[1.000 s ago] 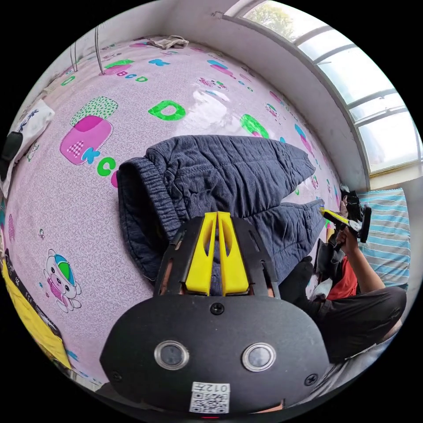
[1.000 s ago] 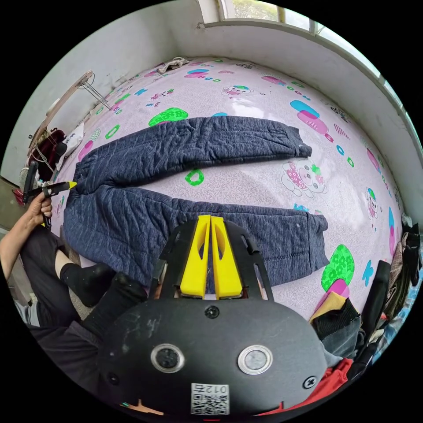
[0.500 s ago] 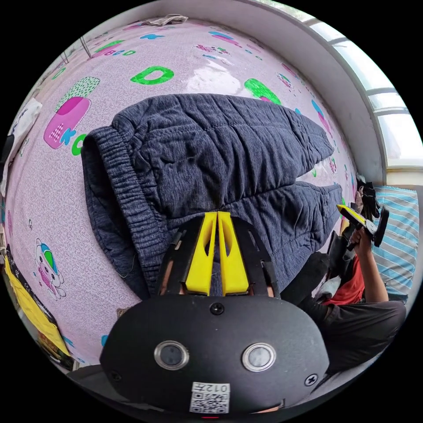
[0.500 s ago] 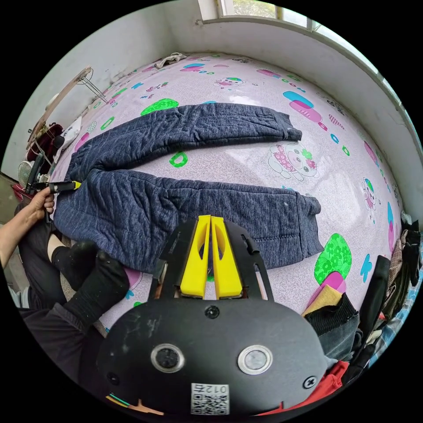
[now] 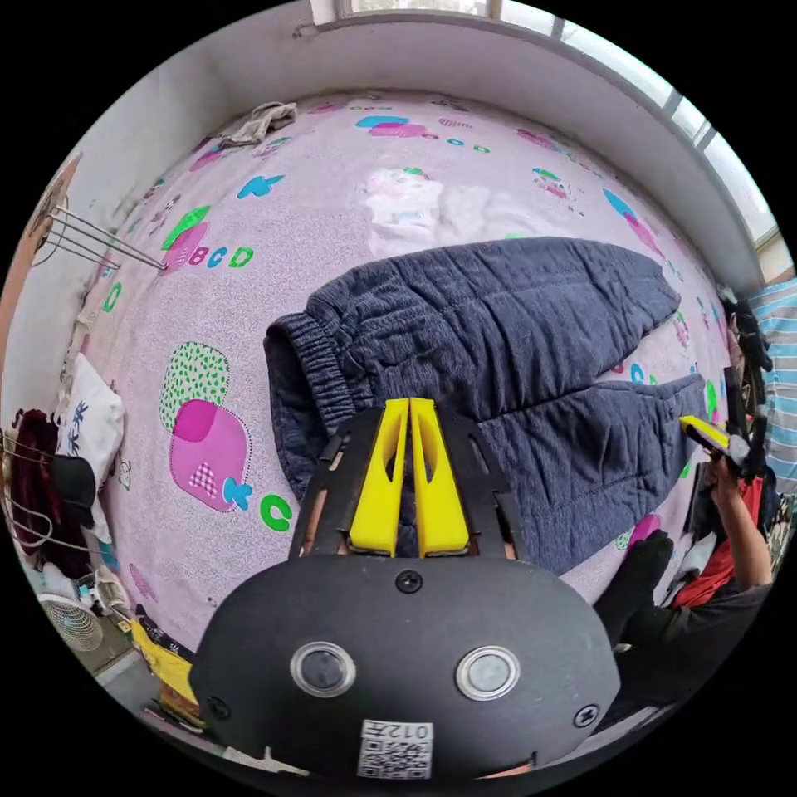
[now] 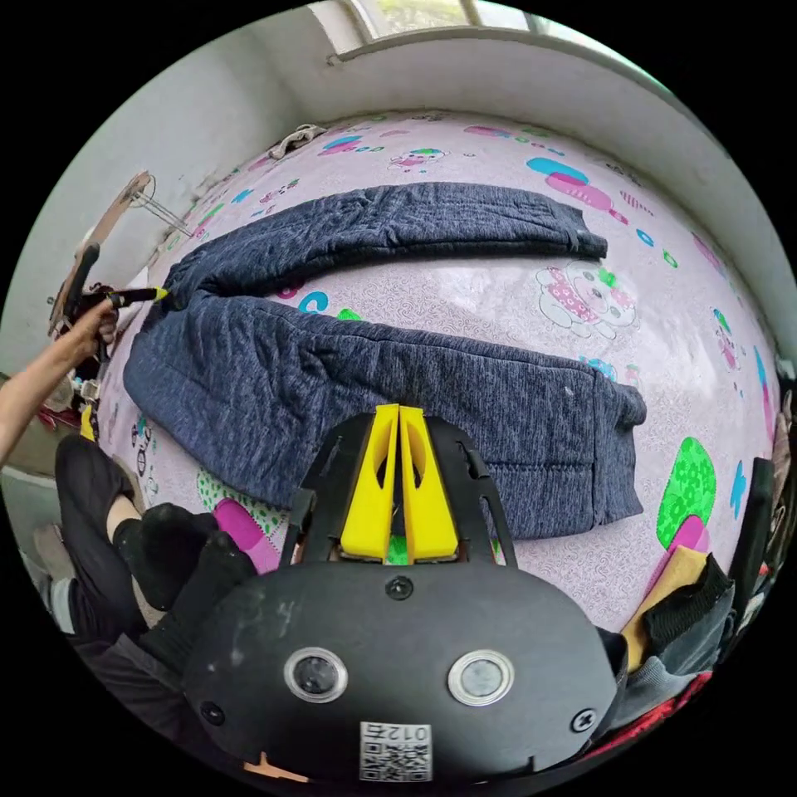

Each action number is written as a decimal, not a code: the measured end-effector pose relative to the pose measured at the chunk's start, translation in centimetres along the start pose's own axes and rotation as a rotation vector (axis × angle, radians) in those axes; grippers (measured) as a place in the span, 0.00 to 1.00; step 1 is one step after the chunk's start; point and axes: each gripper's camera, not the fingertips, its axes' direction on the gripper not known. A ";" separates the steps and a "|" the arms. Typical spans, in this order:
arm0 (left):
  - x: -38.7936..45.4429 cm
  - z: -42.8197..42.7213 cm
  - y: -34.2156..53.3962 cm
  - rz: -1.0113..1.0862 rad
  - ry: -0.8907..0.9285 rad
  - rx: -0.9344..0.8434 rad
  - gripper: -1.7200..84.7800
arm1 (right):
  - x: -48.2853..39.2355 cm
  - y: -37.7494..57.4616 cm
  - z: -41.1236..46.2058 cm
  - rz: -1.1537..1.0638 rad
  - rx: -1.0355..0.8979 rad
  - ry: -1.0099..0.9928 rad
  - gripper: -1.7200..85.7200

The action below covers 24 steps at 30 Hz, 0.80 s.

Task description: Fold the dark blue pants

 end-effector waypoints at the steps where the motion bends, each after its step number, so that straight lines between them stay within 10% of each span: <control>1: -1.0 -0.4 0.7 -0.021 0.050 0.016 0.03 | -1.6 0.9 -0.6 -0.041 0.020 0.062 0.01; 24: -6.5 18.5 16.7 0.389 -0.074 -0.188 0.04 | -3.0 3.8 -12.5 -0.097 -0.066 0.138 0.01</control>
